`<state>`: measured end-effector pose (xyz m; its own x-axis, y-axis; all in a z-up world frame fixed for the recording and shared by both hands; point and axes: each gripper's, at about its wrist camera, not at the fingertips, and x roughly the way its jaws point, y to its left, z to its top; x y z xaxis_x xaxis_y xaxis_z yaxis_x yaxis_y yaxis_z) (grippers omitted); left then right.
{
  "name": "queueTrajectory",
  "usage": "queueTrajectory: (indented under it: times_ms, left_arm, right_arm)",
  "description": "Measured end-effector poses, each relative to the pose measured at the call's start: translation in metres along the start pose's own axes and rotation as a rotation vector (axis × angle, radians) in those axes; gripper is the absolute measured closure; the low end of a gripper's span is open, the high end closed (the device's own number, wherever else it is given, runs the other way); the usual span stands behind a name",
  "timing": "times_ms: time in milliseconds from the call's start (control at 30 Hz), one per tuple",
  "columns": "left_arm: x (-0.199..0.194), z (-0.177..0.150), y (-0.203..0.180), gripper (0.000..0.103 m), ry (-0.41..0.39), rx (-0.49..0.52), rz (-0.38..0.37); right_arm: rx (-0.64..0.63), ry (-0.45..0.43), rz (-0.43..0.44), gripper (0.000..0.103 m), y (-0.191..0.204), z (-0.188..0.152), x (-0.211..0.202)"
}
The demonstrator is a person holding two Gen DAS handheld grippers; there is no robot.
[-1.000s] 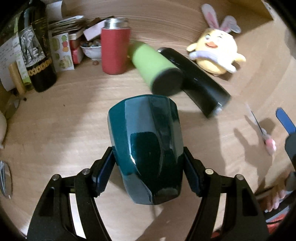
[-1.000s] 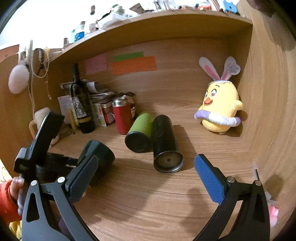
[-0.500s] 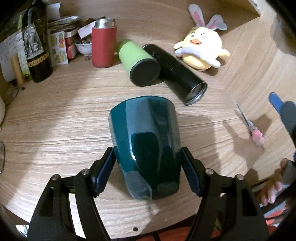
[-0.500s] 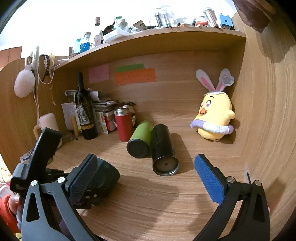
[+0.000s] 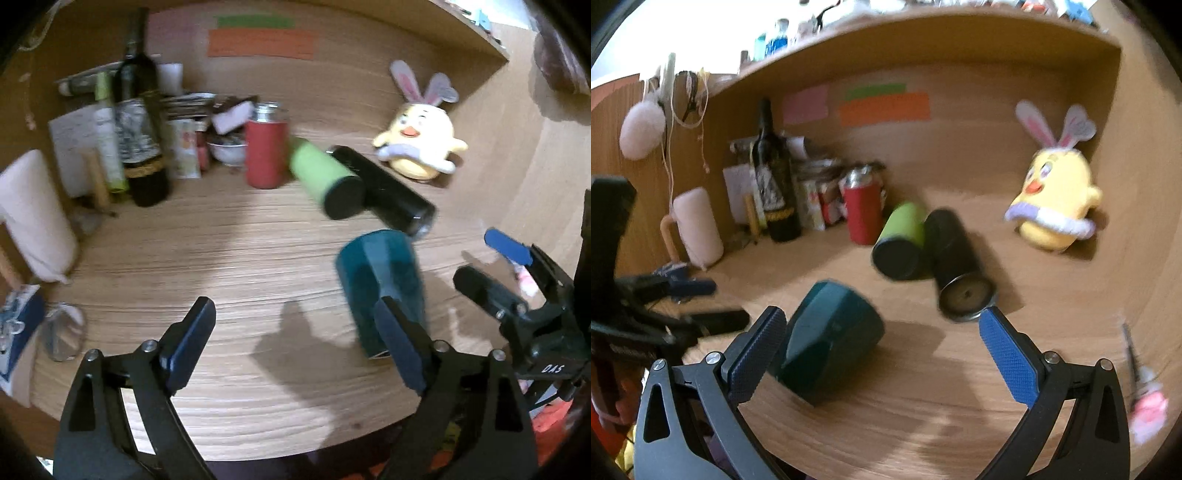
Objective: Flip cup upside down
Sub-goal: 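Lift the green cup with the left tool toward the right tool, then grasp the green cup with the right tool while the left tool releases it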
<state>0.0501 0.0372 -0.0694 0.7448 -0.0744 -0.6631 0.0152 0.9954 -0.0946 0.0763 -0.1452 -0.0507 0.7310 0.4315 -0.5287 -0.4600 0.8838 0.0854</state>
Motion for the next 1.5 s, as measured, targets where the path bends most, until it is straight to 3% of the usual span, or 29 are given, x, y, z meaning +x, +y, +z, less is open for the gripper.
queueTrajectory:
  times_ms: [233,367,533,700,933,1100,1200,1500]
  left_arm:
    - [-0.002,-0.005,0.033,0.014,-0.009,-0.037,0.045]
    - [0.002,-0.007,0.032,0.014,-0.008,-0.029,0.039]
    - [0.007,-0.006,0.021,0.015,-0.019,0.007,0.014]
    - [0.009,-0.002,-0.001,0.016,-0.047,0.057,-0.016]
    - [0.01,-0.001,-0.037,0.036,-0.067,0.145,-0.058]
    - [0.015,0.0,-0.055,0.07,-0.054,0.179,-0.104]
    - [0.015,0.0,-0.059,0.075,-0.055,0.184,-0.118]
    - [0.01,0.008,-0.052,0.077,-0.074,0.155,-0.119]
  right_arm:
    - [0.001,0.11,0.097,0.0,0.028,-0.017,0.04]
    - [0.0,0.15,0.1,0.0,0.037,-0.023,0.057]
    - [0.003,0.175,0.102,0.022,0.036,-0.029,0.064]
    - [-0.019,0.171,0.123,0.035,0.031,-0.03,0.057]
    - [-0.086,0.151,0.137,0.045,0.029,-0.033,0.044]
    - [-0.097,0.143,0.141,0.046,0.027,-0.034,0.037]
    - [-0.097,0.138,0.142,0.047,0.025,-0.034,0.035]
    - [-0.114,0.095,0.145,0.048,0.027,-0.026,0.023]
